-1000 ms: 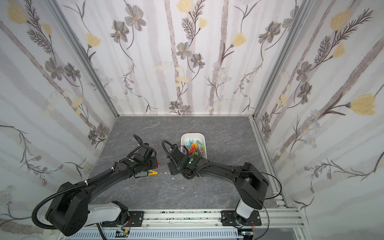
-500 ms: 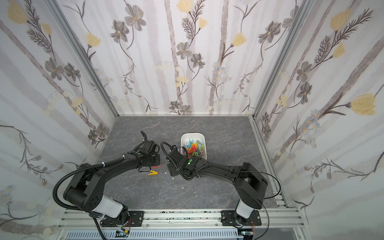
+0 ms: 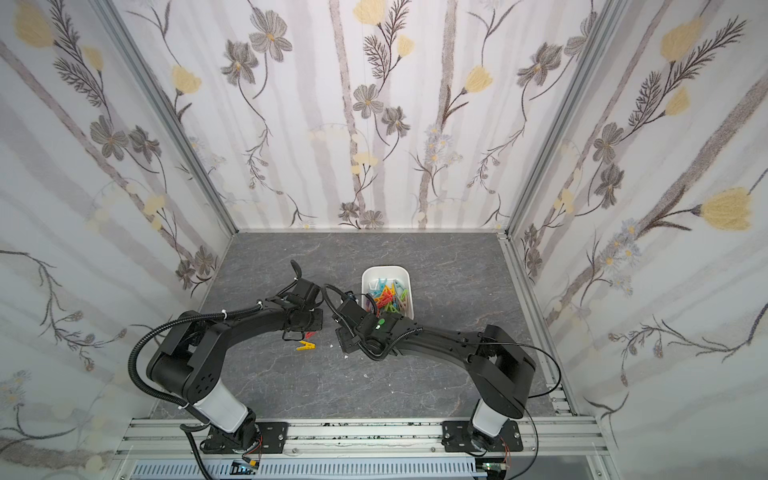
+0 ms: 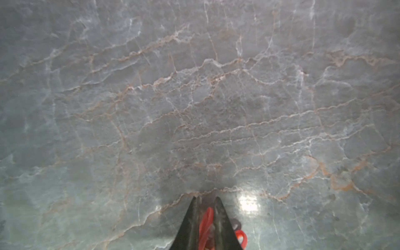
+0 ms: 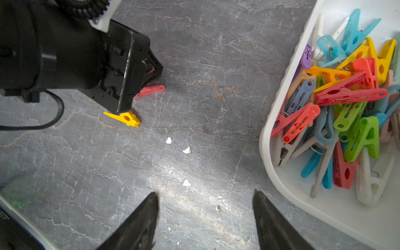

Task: Put the clothespins into the storage box
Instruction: Pick up the clothespin from the center of the board, then place the clothespin in the storage box.

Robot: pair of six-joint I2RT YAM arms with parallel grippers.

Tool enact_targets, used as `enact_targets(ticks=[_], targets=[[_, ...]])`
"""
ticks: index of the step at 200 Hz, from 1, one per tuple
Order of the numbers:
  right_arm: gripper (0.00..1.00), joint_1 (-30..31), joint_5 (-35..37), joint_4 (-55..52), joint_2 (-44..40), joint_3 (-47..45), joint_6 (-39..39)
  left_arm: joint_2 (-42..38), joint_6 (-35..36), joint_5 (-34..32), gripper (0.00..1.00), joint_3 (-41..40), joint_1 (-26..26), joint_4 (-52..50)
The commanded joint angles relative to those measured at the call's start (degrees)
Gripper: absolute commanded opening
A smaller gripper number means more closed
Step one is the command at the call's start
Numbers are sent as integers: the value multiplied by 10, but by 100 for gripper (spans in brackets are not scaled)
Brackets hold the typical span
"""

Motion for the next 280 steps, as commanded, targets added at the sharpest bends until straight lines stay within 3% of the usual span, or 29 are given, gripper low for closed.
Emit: enact_targets(ticks=[1,31,69,97,151,203,239,280], targets=[[70,-1,12,8,1,5,1,9,7,-7,8,1,1,-33],[70,-1,18,5,-3,3,5,-12,0,-9,0,33,1,-48],[69,-11,58,4,-33,-11,26,-58,-49,40,0,94,-7,-50],[69,-57,55,13,-73,-41,47,-59,-90,83,0,147,-44,-13],[69,-177,55,14,-121,-105,37,84,-104,120,1,304,-121,24],[70,-226,36,35,-138,-140,33,191,-96,128,1,363,-147,53],[69,-224,15,52,-132,-145,44,209,-85,108,12,374,-148,48],[68,-212,38,42,-129,-136,39,147,-74,100,30,322,-133,68]])
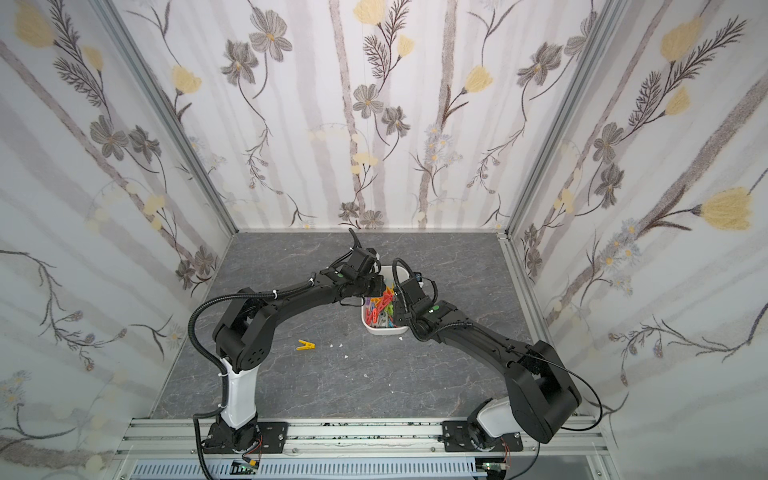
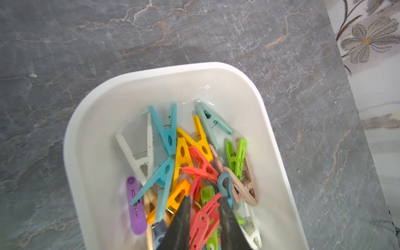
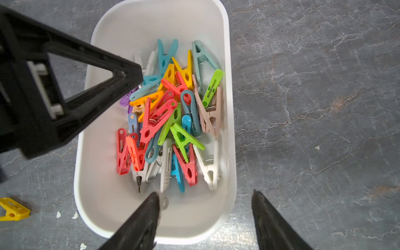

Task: Put the clothespins into the storage box
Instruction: Place the clothespin in the storage box, then pick up the clothespin from the center of the board.

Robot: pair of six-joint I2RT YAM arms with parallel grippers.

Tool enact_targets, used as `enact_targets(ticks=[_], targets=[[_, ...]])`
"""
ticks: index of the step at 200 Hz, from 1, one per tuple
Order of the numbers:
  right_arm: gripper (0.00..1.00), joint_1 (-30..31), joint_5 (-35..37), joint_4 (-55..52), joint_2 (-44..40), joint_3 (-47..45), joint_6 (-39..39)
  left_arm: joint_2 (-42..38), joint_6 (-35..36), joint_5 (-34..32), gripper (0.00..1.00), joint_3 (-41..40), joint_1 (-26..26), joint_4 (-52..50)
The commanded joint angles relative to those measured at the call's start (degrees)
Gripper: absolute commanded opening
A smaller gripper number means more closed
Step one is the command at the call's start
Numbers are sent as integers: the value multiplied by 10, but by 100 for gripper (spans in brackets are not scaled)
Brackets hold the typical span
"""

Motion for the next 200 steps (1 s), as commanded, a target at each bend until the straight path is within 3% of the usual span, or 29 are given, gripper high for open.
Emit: enact_targets(ticks=[1,26,58,126,166,200], targets=[[68,8,14,17,4,8,2,-40,11,-15,30,-26,12,27],[68,37,29,6,4,28,-3,-109,3,-32,31,-86,30,24],[68,121,34,11,26,55,-29,-221,-14,-72,31,-194,55,-7],[68,247,-66,25,76,108,-141,-449,-71,-116,36,-390,120,-109],[68,278,-89,22,127,146,-162,-506,-114,-139,38,-468,131,-129],[69,290,-93,19,163,170,-165,-510,-155,-147,38,-508,133,-113]])
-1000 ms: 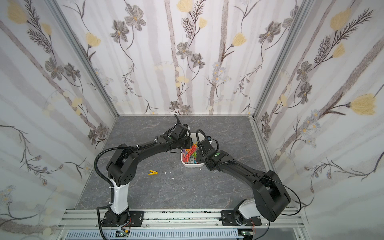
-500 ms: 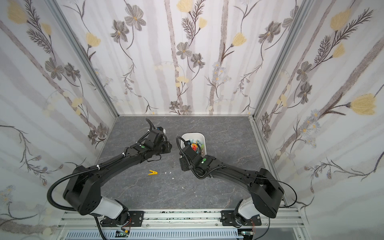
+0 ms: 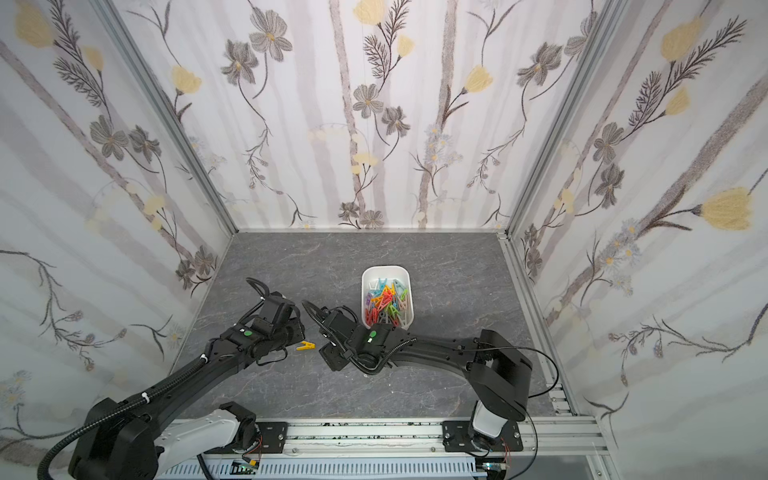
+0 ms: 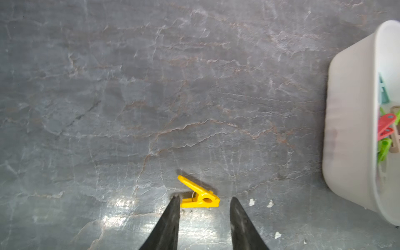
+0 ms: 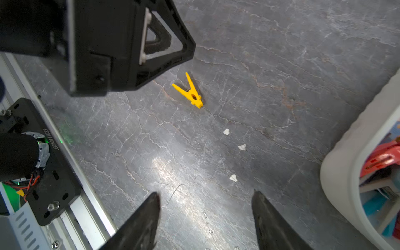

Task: Put the clothespins into the storage box
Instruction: Pick up the clothespin from the center of the board.

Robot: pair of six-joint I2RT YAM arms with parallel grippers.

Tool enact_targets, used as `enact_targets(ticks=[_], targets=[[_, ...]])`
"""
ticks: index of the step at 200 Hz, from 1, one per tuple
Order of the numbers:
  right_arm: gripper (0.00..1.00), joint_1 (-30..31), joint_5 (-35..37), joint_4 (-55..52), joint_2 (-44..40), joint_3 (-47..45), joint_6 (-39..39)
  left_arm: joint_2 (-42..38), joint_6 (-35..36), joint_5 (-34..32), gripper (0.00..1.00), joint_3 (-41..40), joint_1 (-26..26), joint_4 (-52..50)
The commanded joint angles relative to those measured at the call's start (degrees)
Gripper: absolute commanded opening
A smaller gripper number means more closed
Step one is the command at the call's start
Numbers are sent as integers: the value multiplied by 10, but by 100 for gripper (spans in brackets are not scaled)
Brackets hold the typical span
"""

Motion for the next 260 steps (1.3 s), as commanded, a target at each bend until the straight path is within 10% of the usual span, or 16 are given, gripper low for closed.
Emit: enact_targets(ticks=[1,260], targets=[[68,5,-7,8,19,15,-12,0,-45,-17,38,-19,1,8],[68,5,17,18,34,5,9,162,-8,-4,25,-45,1,153]])
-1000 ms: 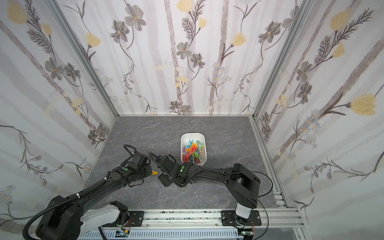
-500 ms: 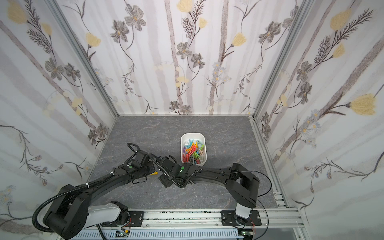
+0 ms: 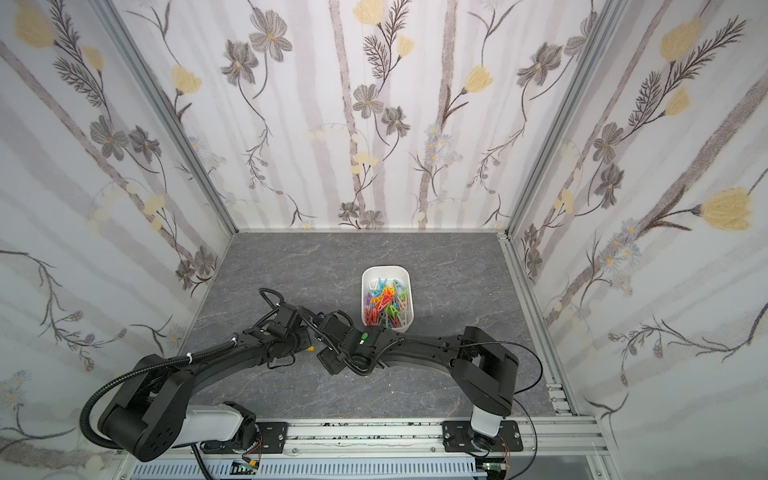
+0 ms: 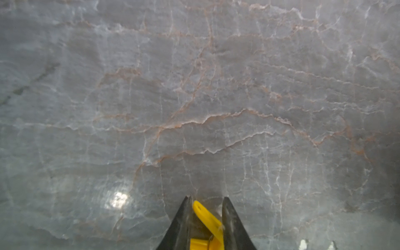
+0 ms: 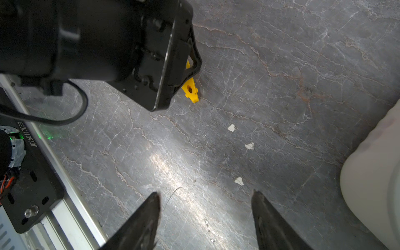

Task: Put the clothespins into the storage box
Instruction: Pick up the clothespin from the center of the board, then place the clothespin in the storage box.

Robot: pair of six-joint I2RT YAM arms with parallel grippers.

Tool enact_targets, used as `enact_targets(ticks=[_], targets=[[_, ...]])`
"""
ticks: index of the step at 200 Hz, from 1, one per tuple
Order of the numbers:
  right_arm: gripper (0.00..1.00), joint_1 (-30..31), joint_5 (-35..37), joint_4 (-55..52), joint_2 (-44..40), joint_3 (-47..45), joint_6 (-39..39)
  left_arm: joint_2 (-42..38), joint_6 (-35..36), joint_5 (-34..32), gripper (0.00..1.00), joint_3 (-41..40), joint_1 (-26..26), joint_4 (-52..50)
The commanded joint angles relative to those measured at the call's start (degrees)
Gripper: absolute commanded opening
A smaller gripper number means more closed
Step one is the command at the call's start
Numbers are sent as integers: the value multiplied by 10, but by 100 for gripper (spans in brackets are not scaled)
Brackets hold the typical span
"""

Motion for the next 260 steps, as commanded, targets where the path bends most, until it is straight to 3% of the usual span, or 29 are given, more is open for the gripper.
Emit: enact_targets(ticks=[1,65,132,208,260], targets=[[68,0,14,17,-2,0,4,20,6,2,25,1,0,15],[68,-19,35,18,-34,-19,23,30,14,33,4,53,-3,18],[67,-97,42,24,-106,-69,45,44,23,61,1,169,-39,7],[68,-223,61,24,-200,-139,82,217,55,84,2,404,-123,30],[68,-292,42,31,-234,-182,113,339,87,105,2,515,-144,27]])
